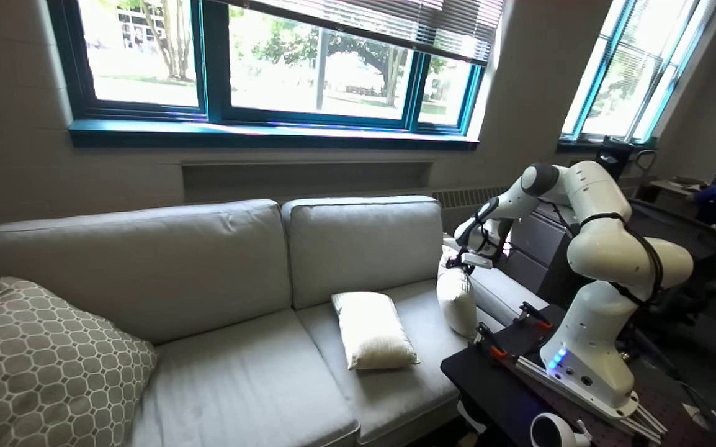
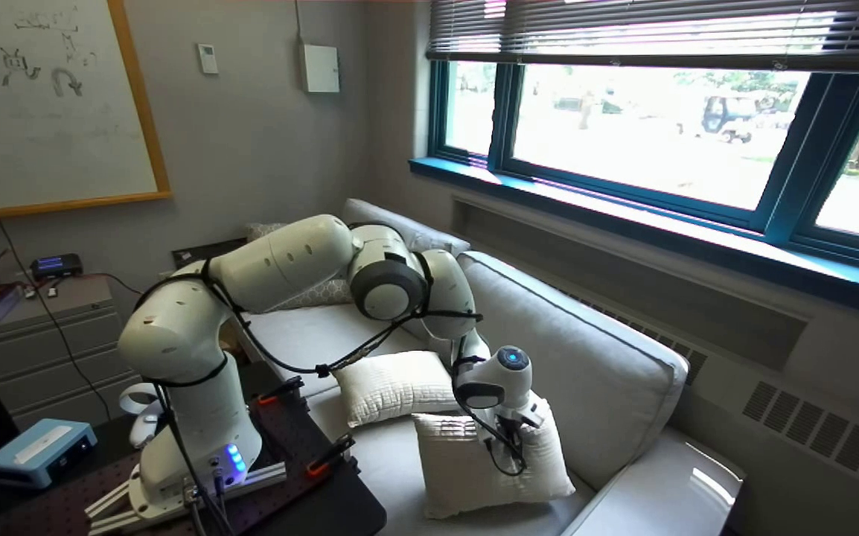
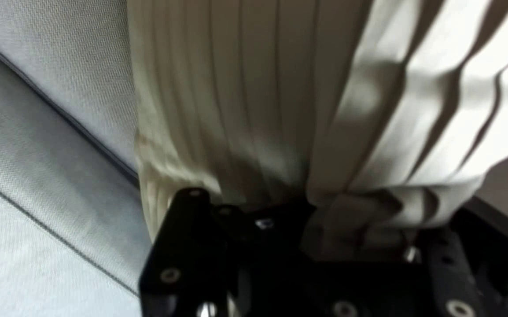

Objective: Stack the pillows at the edge of the sofa.

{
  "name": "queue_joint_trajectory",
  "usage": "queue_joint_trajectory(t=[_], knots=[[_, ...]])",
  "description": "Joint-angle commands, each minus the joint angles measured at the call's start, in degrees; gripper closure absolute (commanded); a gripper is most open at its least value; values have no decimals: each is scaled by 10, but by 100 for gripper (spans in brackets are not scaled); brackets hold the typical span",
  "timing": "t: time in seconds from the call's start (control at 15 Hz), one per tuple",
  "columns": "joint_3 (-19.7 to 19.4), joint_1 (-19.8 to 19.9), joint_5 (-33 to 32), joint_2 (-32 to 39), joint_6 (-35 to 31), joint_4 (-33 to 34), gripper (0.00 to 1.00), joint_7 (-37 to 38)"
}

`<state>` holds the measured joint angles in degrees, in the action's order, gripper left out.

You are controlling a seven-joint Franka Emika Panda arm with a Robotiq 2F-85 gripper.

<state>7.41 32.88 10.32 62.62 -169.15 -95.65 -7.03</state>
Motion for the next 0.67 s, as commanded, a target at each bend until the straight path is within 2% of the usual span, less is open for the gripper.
queue_joint_trajectory(t=[0.0, 0.13, 0.27, 0.4, 0.6], knots=[[103, 103, -14, -33, 36, -36, 100, -118], [145, 139, -20, -27, 74, -24, 100, -169], [175, 158, -22, -17, 123, -4, 100, -214], [188, 160, -21, -6, 185, 24, 100, -256], [183, 153, -13, 9, 297, 79, 100, -326]])
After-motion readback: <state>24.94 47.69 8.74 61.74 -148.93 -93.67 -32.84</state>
